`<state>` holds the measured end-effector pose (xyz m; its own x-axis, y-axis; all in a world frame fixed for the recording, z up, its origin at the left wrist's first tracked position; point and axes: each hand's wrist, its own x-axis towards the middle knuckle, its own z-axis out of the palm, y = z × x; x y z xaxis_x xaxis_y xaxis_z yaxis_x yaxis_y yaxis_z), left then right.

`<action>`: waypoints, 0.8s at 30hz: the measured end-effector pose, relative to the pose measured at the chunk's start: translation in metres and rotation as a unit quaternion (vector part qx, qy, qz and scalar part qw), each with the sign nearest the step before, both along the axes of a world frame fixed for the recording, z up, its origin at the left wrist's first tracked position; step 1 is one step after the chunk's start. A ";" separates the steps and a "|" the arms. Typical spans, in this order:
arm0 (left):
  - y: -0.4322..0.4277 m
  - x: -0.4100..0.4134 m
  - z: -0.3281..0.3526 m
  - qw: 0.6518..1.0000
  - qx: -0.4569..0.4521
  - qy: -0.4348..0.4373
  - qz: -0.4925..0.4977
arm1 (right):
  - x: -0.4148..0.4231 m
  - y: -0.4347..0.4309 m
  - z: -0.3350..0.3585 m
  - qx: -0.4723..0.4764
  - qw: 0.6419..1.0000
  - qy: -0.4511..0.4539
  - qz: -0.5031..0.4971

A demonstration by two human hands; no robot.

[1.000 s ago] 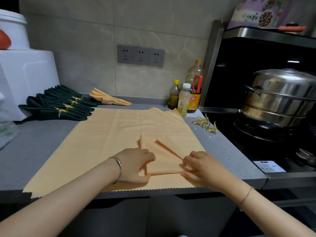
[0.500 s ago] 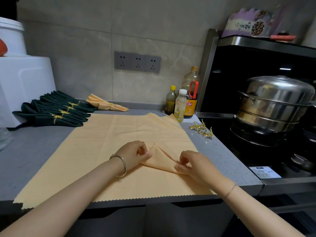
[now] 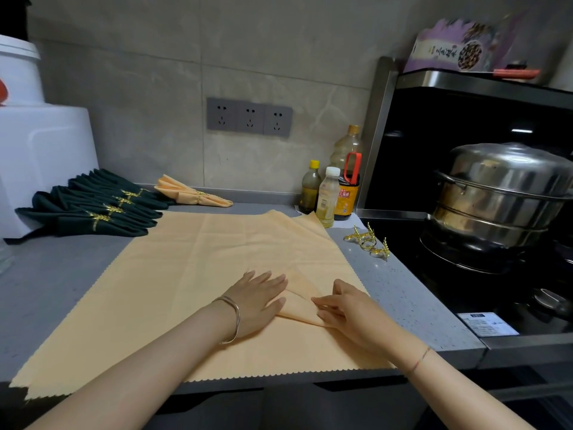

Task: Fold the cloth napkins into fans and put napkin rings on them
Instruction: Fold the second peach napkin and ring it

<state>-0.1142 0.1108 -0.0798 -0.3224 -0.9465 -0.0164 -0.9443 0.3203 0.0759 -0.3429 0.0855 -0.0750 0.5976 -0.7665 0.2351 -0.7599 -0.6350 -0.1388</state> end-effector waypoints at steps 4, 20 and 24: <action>0.002 0.003 -0.004 0.999 0.017 0.039 -0.007 | 0.000 0.003 0.003 -0.035 0.999 0.004 0.027; -0.003 0.007 -0.006 0.991 0.043 0.125 0.001 | 0.041 0.006 0.001 -0.117 0.982 0.135 0.056; -0.002 0.005 -0.005 0.990 0.055 0.130 0.015 | 0.044 -0.001 -0.005 -0.108 0.981 0.155 0.032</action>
